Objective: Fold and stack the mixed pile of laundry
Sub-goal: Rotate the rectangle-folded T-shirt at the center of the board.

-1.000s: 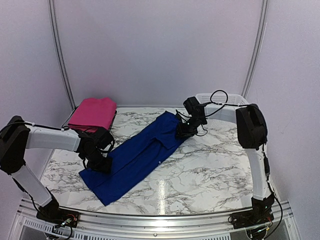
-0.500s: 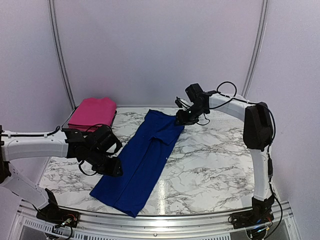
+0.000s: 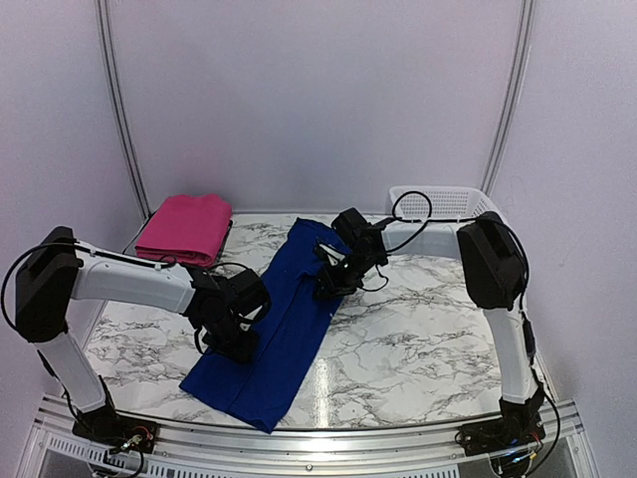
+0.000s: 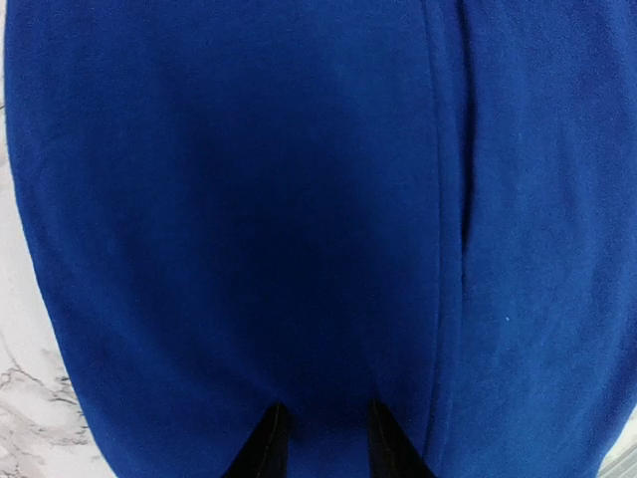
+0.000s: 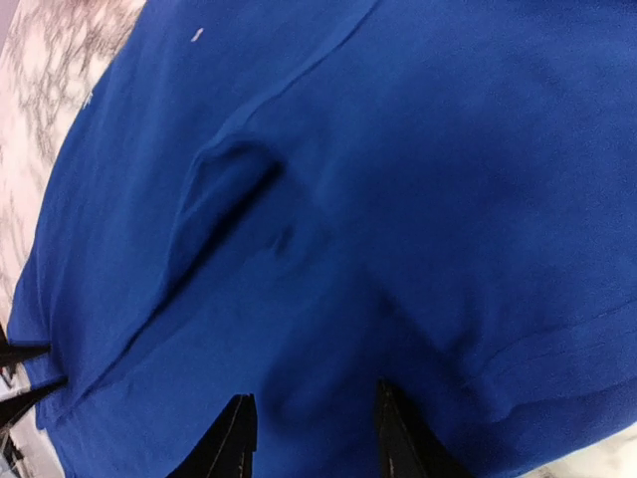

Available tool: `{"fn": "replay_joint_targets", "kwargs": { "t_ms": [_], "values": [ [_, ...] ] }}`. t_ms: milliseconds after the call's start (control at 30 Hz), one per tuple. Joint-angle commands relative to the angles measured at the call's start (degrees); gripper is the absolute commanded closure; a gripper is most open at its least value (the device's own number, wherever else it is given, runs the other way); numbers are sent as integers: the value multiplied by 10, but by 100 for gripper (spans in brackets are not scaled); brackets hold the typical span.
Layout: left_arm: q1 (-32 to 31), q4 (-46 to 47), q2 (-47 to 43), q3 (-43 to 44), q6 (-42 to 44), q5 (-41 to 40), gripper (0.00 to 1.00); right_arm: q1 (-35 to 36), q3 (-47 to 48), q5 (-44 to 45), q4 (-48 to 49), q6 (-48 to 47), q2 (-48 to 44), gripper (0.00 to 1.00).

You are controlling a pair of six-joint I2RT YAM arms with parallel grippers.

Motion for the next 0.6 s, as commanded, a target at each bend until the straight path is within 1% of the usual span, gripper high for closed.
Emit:
{"fn": "replay_joint_targets", "kwargs": {
  "t_ms": [0, 33, 167, 300, 367, 433, 500, 567],
  "values": [
    [-38, 3, 48, 23, 18, 45, 74, -30, 25, 25, -7, -9, 36, 59],
    [-48, 4, 59, 30, 17, 50, 74, -39, 27, 28, -9, -16, 41, 59],
    [-78, 5, 108, 105, 11, 62, 74, -83, 47, 28, -18, -52, 58, 59],
    [-90, 6, 136, 170, -6, 71, 72, -105, 117, -5, -56, -93, 71, 59],
    [-93, 8, 130, 190, -8, 72, 66, -105, 124, -30, -61, -102, 49, 58],
    [-93, 8, 107, 197, -11, 57, 58, -105, 114, -57, -63, -92, 11, 56],
    [-93, 14, 72, 189, -11, 39, 48, -102, 74, -89, -47, -78, -47, 55],
    [-93, 18, 32, 164, -9, 25, 41, -97, 6, -107, -20, -70, -119, 54]
  ]
}}
